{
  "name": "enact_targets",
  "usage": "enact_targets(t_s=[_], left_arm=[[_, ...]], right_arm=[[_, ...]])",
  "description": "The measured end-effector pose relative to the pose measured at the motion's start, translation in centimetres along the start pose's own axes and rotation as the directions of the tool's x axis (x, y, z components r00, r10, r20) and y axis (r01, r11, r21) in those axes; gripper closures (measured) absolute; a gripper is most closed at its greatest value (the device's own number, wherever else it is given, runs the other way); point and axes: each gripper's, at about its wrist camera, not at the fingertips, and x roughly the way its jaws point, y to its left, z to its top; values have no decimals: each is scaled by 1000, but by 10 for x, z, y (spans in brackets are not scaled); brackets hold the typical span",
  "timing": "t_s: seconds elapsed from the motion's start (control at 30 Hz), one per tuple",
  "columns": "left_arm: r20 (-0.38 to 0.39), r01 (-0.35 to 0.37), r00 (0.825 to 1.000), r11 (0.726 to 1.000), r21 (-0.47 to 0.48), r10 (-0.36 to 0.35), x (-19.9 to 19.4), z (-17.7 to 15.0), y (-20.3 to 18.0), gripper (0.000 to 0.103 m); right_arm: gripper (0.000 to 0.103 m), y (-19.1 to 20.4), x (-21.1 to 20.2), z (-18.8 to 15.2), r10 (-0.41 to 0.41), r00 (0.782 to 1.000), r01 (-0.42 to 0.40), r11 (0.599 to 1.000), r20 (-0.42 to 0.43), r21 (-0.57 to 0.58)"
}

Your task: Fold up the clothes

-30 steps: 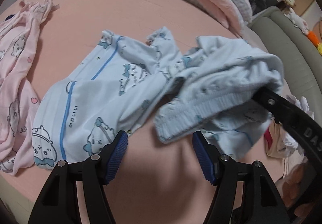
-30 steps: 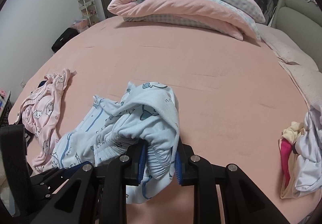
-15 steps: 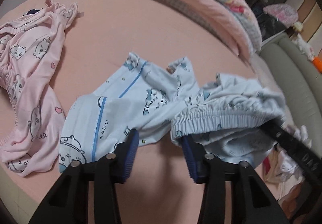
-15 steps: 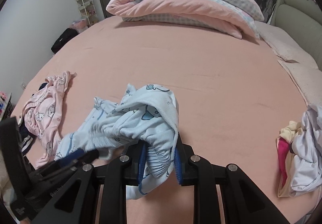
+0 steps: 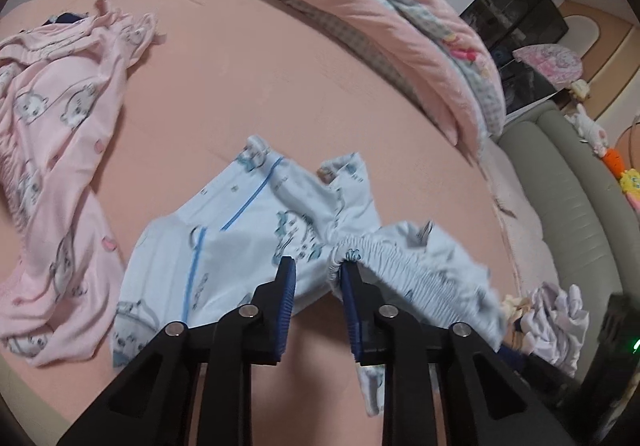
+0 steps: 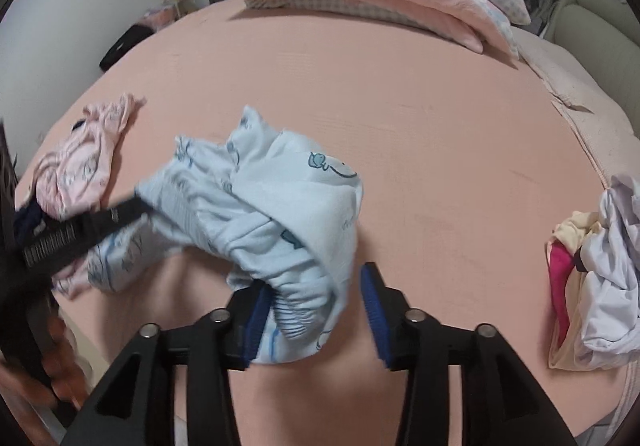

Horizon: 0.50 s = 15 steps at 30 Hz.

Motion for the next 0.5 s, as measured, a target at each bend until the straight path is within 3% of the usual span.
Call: enact_targets(t_s=[0.17,0.5], left_arm=[[-1,-12,1000,999,34,12,5,2,-6,84],[-1,13,1000,999,-36,-13,4,7,6,84]], right_arm=[[56,-2,4,-16,-11,1000,11,1000,-29,-9],[56,-16,15,-32,-38,998,42,997,-53,72]])
